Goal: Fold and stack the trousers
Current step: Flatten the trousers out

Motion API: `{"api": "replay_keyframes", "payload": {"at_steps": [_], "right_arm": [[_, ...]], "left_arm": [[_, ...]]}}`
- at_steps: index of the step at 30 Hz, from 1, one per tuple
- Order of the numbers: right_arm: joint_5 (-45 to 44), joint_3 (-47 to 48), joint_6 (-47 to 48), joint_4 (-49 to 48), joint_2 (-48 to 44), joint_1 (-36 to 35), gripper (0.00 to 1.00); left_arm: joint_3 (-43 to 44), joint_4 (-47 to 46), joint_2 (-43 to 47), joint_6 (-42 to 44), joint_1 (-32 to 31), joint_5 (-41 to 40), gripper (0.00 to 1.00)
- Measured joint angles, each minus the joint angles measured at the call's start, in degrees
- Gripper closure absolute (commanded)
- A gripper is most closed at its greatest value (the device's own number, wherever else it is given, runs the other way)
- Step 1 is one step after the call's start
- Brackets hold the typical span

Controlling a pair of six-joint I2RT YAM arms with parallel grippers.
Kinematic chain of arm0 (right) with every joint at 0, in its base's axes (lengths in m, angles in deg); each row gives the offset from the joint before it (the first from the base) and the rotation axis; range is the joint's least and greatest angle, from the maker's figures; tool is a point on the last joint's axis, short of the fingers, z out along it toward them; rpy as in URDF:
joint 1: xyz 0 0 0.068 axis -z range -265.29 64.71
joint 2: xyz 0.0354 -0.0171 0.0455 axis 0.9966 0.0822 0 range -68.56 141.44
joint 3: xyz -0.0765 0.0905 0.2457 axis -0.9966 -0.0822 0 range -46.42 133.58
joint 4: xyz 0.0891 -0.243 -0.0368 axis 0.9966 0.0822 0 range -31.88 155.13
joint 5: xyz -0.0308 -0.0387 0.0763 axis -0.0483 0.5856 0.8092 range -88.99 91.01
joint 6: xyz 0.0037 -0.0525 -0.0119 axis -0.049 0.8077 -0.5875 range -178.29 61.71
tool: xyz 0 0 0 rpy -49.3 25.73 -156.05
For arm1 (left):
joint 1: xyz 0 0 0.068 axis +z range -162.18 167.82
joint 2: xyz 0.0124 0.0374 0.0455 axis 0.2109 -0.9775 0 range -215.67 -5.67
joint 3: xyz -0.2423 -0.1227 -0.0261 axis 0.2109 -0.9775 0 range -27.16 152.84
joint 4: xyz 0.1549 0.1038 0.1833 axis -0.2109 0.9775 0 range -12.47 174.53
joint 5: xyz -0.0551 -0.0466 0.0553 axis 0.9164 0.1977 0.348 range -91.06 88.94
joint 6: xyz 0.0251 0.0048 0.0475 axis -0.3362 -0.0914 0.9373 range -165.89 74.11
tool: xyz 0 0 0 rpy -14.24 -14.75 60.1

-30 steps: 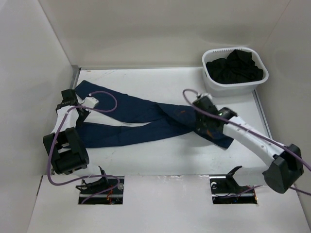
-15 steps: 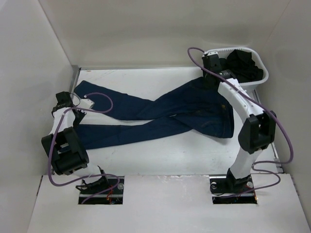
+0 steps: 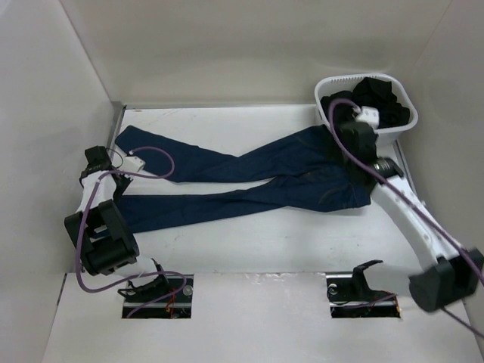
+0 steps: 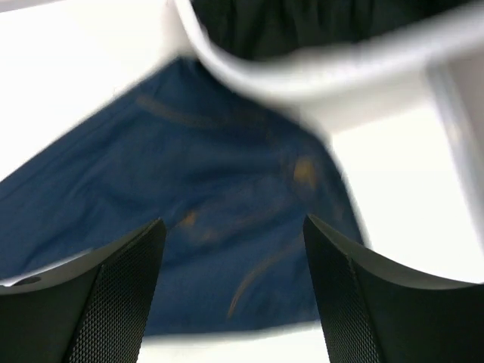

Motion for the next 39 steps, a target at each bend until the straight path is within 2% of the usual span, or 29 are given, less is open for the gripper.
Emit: {"api": "replay_keyframes", "payload": {"at_steps": [2,4,8,13,16,21,25,27,28,29,30,31,32,35,39], "right_arm": [[0.8,-11.2,-7.6,-0.4,-9.3,0.7,0.21],[2.3,-23.4,-17.1,-0.5,-18.2,4.7,0.22],[4.0,-38.6,-30.4,3.6,-26.8,15.8,0.21],[5.2,-41.0,-41.0,7.7,-30.0,22.5,0.18],[6.5,-42.5,-44.2,3.9,-29.4,23.6,0.22],[10.0,-43.5,-45.0,-3.3,-23.8,22.7,0.20],[11.4,-43.6,-47.2,-6.2,-19.3,21.8,0.22],[12.0,-44.1,-48.0,-8.5,-16.7,22.8,0.32],[12.5,-44.4,-48.2,-9.4,-15.2,23.6,0.41],[13.3,-44.6,-48.3,-10.0,-13.7,24.5,0.56],[14.0,-44.7,-48.2,-10.6,-12.5,25.5,0.76],[14.9,-44.8,-47.9,-11.3,-11.6,26.5,0.92],[15.6,-44.9,-47.7,-11.7,-11.4,27.6,1.00],[17.2,-44.8,-46.4,-10.8,-14.4,31.2,1.00],[18.9,-42.3,-42.1,-4.3,-23.7,39.8,1.00]], "left_arm": [[-0.3,-0.5,0.4,0.0,0.1,0.0,0.96],[-0.6,-0.7,1.0,0.0,0.0,0.0,0.96],[-0.6,-1.2,1.5,0.0,0.0,0.1,0.96],[-0.6,-2.0,1.5,0.0,0.0,0.1,0.96],[-0.7,-2.8,1.5,-0.3,0.0,0.1,0.96],[-0.9,-3.3,1.5,-0.5,-0.1,0.3,0.96],[-1.4,-4.1,1.5,-1.0,-0.1,0.3,0.96],[-1.6,-4.1,1.5,-1.2,-0.1,0.3,0.96],[-1.6,-4.1,1.5,-1.3,-0.1,0.3,0.96],[-1.6,-4.3,1.5,-1.4,-0.1,0.3,0.96],[-1.6,-4.4,1.4,-1.4,-0.1,0.3,0.96],[-1.6,-4.6,1.3,-1.6,-0.1,0.3,0.96],[-1.5,-4.8,1.0,-1.6,-0.1,0.3,0.96],[-1.3,-5.3,-0.2,-1.9,-0.1,0.4,0.97],[0.7,-5.9,-3.4,-2.4,-0.3,0.5,0.97]]}}
